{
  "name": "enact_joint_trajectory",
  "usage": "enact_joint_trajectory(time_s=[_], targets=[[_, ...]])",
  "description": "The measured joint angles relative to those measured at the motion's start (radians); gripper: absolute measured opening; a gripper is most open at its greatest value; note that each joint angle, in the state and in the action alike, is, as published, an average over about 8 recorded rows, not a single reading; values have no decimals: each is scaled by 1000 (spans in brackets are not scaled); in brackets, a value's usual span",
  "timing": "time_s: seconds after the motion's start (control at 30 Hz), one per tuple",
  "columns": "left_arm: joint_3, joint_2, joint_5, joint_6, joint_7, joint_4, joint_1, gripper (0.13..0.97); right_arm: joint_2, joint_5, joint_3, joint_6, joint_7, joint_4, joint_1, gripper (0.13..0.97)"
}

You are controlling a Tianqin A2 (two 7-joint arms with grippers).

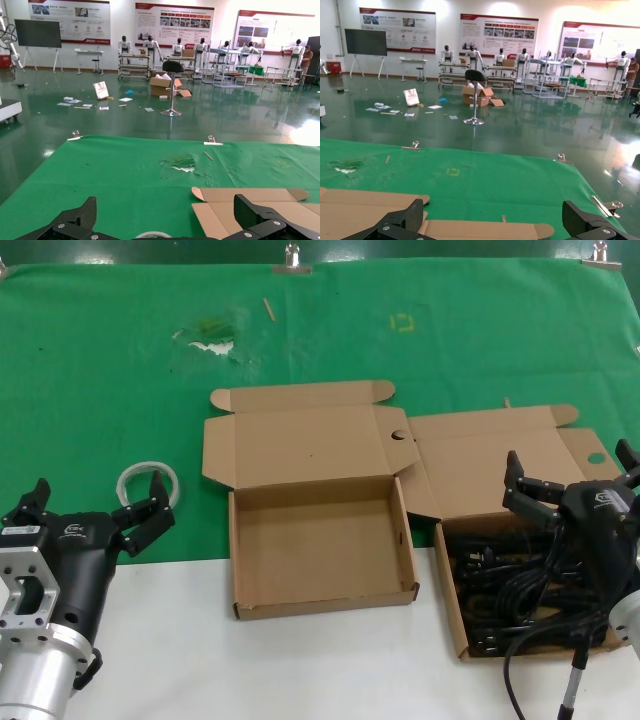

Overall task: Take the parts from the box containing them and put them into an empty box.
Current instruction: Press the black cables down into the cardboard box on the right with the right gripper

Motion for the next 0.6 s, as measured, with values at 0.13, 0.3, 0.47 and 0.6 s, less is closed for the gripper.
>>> enact_joint_trajectory(time_s=[0.13,0.3,0.47,0.6], targets=[[0,0,0,0,0,0,0,966,0,0,0,0,0,0,0,966],[0,0,0,0,0,0,0,966,0,0,0,0,0,0,0,966],[0,0,0,0,0,0,0,966,0,0,0,0,0,0,0,966],[0,0,0,0,0,0,0,964,0,0,0,0,0,0,0,966]])
